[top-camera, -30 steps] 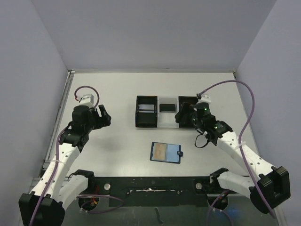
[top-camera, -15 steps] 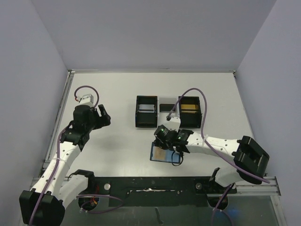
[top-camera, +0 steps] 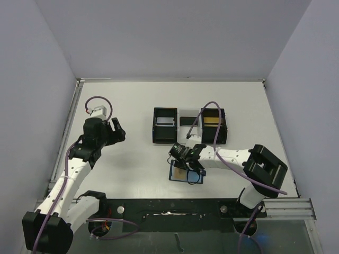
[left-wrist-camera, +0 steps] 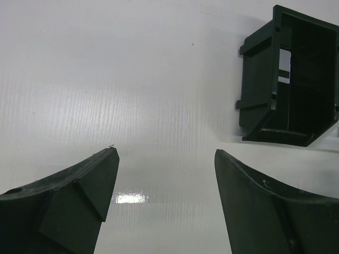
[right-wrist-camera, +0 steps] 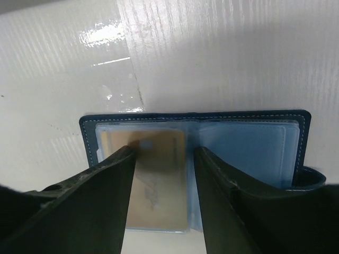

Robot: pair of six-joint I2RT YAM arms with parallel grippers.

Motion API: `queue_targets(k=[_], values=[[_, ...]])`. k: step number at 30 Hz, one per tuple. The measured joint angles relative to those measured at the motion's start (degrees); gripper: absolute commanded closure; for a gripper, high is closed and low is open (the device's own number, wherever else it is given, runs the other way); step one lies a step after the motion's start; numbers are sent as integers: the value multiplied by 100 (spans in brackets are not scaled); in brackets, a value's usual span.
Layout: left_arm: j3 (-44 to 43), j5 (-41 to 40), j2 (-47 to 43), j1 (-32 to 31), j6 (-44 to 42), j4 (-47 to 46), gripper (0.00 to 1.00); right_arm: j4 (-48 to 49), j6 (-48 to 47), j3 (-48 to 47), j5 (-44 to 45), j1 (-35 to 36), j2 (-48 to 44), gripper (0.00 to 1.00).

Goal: Take the credit cards out of the card holder

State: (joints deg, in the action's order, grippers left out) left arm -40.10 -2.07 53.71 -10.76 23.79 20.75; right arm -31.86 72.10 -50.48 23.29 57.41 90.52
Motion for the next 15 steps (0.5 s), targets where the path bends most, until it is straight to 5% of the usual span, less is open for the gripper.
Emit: queue_targets(k=[9,15], values=[[0,341,269,0,-46,-44,30,92,9,-160,-103,2,223,90],[2,879,518,-175,-15,-44,36,905,-380,352,-431,-142,-74,100]])
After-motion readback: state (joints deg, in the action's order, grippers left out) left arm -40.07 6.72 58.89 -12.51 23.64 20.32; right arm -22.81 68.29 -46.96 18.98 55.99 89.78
